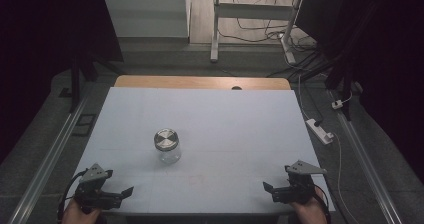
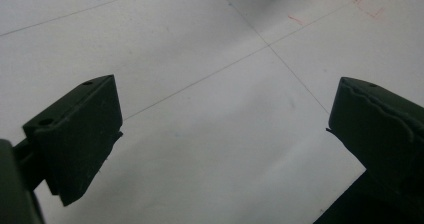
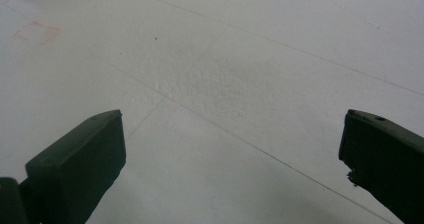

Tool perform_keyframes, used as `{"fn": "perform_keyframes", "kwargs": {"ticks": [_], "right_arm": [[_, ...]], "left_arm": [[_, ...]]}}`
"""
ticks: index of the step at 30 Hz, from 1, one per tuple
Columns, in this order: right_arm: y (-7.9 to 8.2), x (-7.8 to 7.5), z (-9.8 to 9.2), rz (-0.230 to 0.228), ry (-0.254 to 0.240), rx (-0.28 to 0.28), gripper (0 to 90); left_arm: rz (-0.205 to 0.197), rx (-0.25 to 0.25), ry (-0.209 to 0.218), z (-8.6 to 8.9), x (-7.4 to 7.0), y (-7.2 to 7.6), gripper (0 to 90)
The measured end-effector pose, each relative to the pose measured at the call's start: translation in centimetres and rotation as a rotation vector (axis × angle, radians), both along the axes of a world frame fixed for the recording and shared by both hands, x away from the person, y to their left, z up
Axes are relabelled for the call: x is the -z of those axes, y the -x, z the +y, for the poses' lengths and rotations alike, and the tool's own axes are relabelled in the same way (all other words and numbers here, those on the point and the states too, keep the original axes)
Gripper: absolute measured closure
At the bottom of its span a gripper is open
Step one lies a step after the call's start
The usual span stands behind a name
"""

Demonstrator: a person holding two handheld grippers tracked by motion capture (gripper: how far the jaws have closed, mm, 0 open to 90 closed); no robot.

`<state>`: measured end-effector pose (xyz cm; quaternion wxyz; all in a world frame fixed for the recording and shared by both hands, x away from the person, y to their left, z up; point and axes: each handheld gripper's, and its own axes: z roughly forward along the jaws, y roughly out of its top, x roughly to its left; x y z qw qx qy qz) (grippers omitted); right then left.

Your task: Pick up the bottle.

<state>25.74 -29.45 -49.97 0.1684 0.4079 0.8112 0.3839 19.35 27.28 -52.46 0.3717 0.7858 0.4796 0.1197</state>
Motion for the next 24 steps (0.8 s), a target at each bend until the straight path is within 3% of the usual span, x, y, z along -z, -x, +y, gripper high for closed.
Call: {"fn": "perform_keyframes", "kwargs": {"ticks": [12, 16, 24], "right_arm": [[0.05, -0.02, -0.04, -0.006, -0.003, 0.009, 0.0], [0.04, -0.02, -0.06, -0.006, -0.005, 0.013, 0.0], [0.00, 0.00, -0.07, -0.001, -0.010, 0.008, 0.0]], "left_arm": [[-0.005, 0.002, 0.006, 0.07, -0.13, 0.08, 0.0], [-0.047, 0.013, 0.000, -0.17, -0.77, 0.35, 0.0], [-0.059, 0.019, 0.017, -0.16, -0.93, 0.19, 0.0]]}}
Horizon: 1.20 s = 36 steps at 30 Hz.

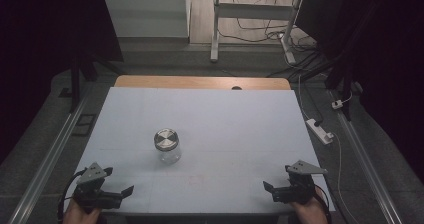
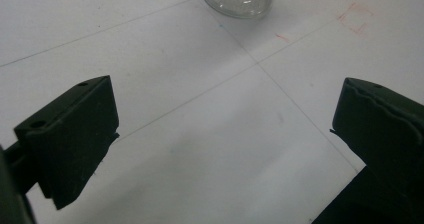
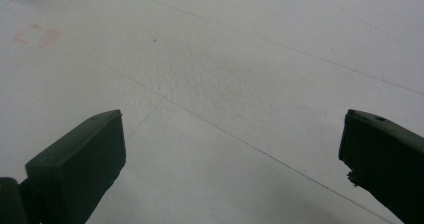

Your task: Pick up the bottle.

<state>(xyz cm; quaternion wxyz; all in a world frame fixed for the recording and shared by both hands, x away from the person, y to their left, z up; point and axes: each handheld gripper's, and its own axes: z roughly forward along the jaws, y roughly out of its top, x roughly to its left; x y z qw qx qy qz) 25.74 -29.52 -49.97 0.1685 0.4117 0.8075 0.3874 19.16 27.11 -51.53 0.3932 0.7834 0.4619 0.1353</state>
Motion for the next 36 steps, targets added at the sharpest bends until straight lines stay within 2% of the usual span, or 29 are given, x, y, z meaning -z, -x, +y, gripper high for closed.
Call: {"fn": "perform_keyframes", "kwargs": {"ticks": [6, 14, 24, 27, 36], "right_arm": [[0.0, 0.0, 0.0, 0.003, 0.006, -0.010, 0.0], [-0.1, 0.0, 0.0, 0.012, -0.002, -0.005, 0.0], [-0.2, 0.1, -0.1, 0.019, -0.006, -0.007, 0.0], [-0.2, 0.1, -0.1, 0.022, -0.007, -0.009, 0.0], [-0.2, 0.1, -0.1, 0.024, -0.013, -0.007, 0.0]], "left_arm": [[-0.002, 0.015, 0.026, 0.0, -0.1, -0.4, 0.0], [-0.026, 0.050, 0.026, -0.5, -0.3, -1.2, 0.0], [-0.052, 0.103, 0.030, -1.2, -0.3, -3.1, 0.0], [-0.050, 0.109, 0.039, -1.4, -0.3, -3.5, 0.0], [-0.061, 0.106, 0.024, -2.5, -0.1, -4.9, 0.0]]}}
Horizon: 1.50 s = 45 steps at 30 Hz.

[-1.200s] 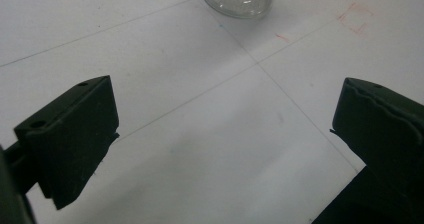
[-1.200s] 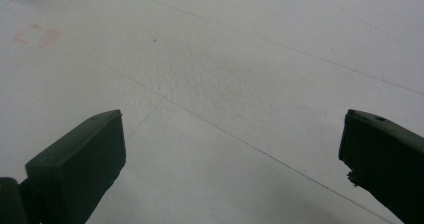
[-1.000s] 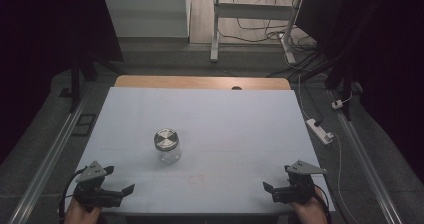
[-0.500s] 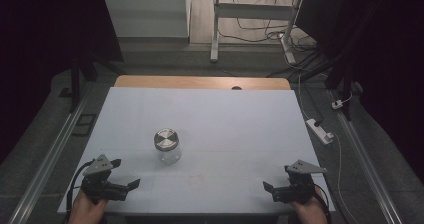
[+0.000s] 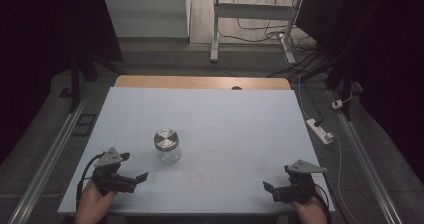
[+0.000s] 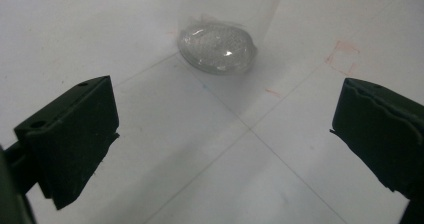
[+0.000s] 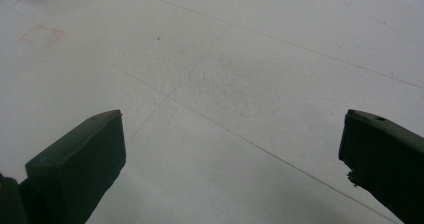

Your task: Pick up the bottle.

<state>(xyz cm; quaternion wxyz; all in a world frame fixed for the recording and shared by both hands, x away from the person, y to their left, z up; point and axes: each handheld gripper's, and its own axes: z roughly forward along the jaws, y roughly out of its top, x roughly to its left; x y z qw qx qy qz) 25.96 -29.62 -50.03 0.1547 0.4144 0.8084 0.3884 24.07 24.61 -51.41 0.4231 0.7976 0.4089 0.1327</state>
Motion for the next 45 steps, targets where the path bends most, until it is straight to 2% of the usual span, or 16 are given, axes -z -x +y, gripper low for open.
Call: {"fn": "perform_keyframes", "kwargs": {"ticks": [5, 14, 21, 28, 37, 45], "right_arm": [[0.0, 0.0, 0.0, 0.001, 0.003, -0.004, 0.0], [0.0, 0.0, 0.0, 0.002, 0.004, -0.008, 0.0], [0.0, 0.0, 0.1, 0.002, 0.006, -0.012, 0.0], [0.0, 0.0, 0.1, 0.003, 0.007, -0.016, 0.0], [0.0, 0.0, 0.2, 0.004, 0.013, -0.026, 0.0], [0.0, 0.1, 0.2, 0.003, 0.016, -0.031, 0.0]], "left_arm": [[0.014, 0.005, -0.008, -0.6, 0.1, -1.1, 0.0], [0.010, 0.009, 0.000, -1.5, 0.1, -3.2, 0.0], [0.026, 0.013, -0.022, -2.5, 0.1, -4.9, 0.0], [0.031, 0.058, -0.009, -3.4, 0.3, -6.3, 0.0], [0.033, 0.138, -0.037, -4.7, 0.9, -7.9, 0.0], [0.042, 0.165, -0.066, -6.1, 1.4, -9.2, 0.0]]}}
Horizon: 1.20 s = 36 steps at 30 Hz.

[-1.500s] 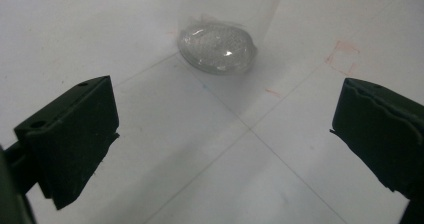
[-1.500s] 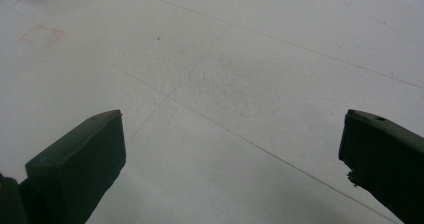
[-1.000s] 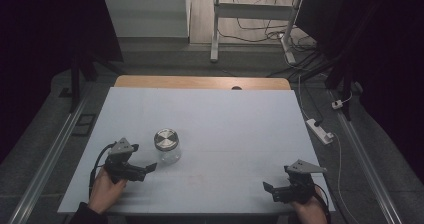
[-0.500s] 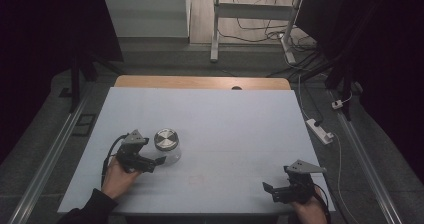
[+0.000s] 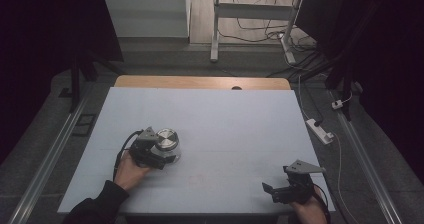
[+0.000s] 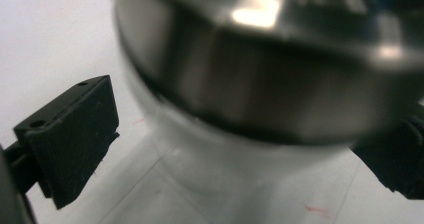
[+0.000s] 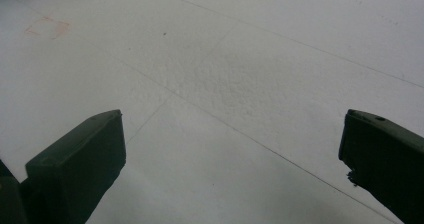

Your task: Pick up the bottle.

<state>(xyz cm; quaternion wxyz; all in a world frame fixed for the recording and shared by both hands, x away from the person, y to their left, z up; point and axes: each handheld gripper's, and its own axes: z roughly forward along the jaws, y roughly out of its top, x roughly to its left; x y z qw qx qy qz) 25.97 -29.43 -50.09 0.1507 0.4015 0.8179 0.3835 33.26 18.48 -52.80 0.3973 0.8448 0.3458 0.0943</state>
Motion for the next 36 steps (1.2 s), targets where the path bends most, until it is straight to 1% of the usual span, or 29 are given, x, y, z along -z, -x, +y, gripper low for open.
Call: {"fn": "perform_keyframes", "kwargs": {"ticks": [4, 6, 8, 10, 11, 12, 15, 21, 27, 32, 35, 36], "right_arm": [[0.02, 0.00, 0.01, -0.001, 0.001, -0.001, 0.0], [0.02, 0.01, 0.03, -0.002, 0.001, -0.004, 0.0], [0.02, 0.01, 0.03, -0.002, 0.003, -0.005, 0.0], [0.02, 0.02, 0.06, -0.002, 0.004, -0.008, 0.0], [0.02, 0.02, 0.08, -0.002, 0.004, -0.009, 0.0], [0.02, 0.02, 0.10, -0.001, 0.006, -0.010, 0.0], [0.02, 0.02, 0.10, 0.000, 0.007, -0.010, 0.0], [0.00, 0.03, 0.13, 0.003, 0.008, -0.011, 0.0], [-0.03, 0.04, 0.16, 0.005, 0.010, -0.013, 0.0], [-0.02, 0.03, 0.15, 0.003, 0.009, -0.015, 0.0], [0.00, 0.03, 0.15, 0.002, 0.007, -0.015, 0.0], [0.00, 0.03, 0.15, 0.002, 0.007, -0.016, 0.0]], "left_arm": [[-0.022, -0.003, -0.009, -0.43, -0.18, -0.13, 0.8], [-0.040, -0.002, -0.014, -0.33, -0.33, -0.07, 4.1], [-0.049, -0.013, -0.009, -0.18, -0.39, 0.04, 5.4], [-0.047, -0.003, -0.002, -0.13, -0.37, 0.05, 7.6], [-0.046, 0.010, 0.003, -0.13, -0.37, 0.08, 9.6], [-0.050, 0.020, 0.004, -0.13, -0.38, 0.09, 14.3], [-0.063, 0.013, -0.008, -0.26, -0.46, 0.26, 15.0], [-0.088, 0.015, 0.002, -0.21, -0.22, 0.38, 15.5], [-0.079, 0.011, -0.015, -0.30, -0.38, 0.38, 15.7], [-0.067, -0.008, -0.028, -0.59, -0.61, 0.48, 15.9], [-0.067, -0.016, -0.034, -0.65, -0.69, 0.52, 16.0], [-0.072, -0.020, -0.043, -0.66, -0.77, 0.56, 15.9]]}}
